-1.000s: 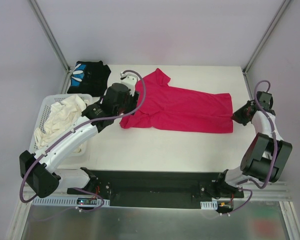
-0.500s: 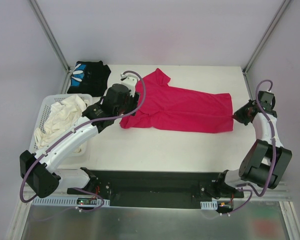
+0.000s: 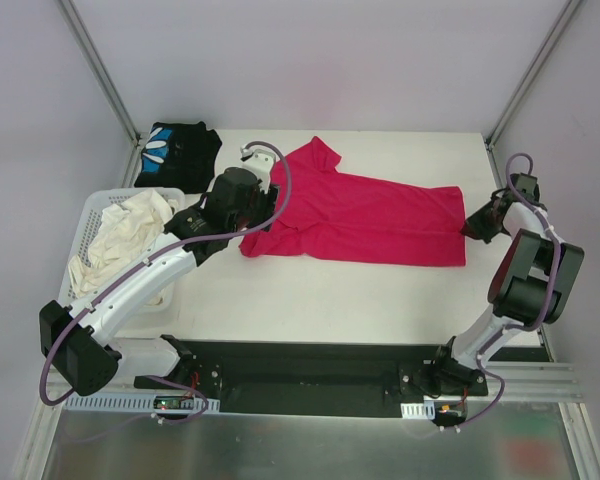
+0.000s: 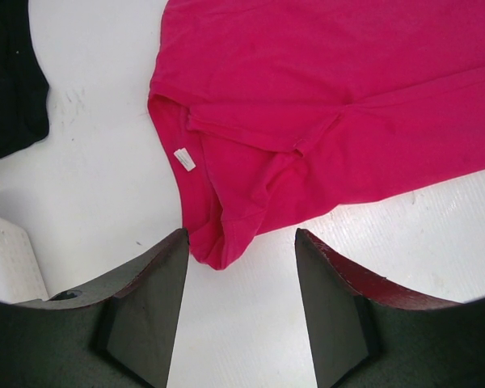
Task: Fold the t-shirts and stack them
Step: Fold the flattened tshirt in 1/3 of the way
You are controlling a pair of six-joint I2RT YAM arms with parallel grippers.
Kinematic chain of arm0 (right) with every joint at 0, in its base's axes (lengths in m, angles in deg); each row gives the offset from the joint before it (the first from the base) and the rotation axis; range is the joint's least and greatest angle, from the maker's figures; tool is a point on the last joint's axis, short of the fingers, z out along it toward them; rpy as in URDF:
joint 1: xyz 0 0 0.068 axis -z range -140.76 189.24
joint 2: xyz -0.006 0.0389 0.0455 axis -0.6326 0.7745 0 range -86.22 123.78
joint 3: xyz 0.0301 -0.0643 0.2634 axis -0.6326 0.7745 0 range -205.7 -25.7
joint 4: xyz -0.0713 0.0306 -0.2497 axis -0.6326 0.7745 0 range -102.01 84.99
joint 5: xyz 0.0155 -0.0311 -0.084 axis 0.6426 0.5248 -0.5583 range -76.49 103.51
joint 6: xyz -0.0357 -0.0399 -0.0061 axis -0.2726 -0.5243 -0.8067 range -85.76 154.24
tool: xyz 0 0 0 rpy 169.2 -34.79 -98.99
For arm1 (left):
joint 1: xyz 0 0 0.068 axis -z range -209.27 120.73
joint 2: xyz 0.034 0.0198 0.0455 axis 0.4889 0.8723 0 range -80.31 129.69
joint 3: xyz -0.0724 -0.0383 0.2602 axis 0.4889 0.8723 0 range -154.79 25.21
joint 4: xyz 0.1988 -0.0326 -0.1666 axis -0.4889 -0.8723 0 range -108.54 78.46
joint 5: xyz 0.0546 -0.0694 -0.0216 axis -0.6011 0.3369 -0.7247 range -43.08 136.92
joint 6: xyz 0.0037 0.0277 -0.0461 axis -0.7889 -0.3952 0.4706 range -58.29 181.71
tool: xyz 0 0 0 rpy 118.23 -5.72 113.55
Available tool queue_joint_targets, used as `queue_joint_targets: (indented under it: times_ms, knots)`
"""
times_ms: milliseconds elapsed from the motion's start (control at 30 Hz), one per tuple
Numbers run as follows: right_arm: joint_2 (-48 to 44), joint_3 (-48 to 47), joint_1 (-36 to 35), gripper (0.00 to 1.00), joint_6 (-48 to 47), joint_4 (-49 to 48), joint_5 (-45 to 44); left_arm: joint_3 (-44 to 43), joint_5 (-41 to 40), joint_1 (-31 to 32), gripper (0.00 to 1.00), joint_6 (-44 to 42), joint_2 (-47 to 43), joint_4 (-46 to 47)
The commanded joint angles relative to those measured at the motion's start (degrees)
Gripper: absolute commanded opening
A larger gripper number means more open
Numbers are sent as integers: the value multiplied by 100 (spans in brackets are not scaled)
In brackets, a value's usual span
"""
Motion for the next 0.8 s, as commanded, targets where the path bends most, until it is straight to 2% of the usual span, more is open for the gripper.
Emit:
queue_joint_targets:
  times_ms: [0,200,400,633,767]
  knots:
    - [351,-538,-29,2,-6,-125,-62,-192,-152,54,54,-75,-106,159]
    - [904,-1223,-38,2,-50,76,-53,-201,-170,46,54,-58,17,160]
    - [1116,-1426,-47,4,-76,94,-115,-228,-231,54,54,-75,52,159]
    - [1239,-1392,-47,24,-85,59,-79,-280,-240,54,54,-84,113,160]
    - [1143,-1391,-38,28,-129,147,-308,-280,-240,54,54,-75,78,160]
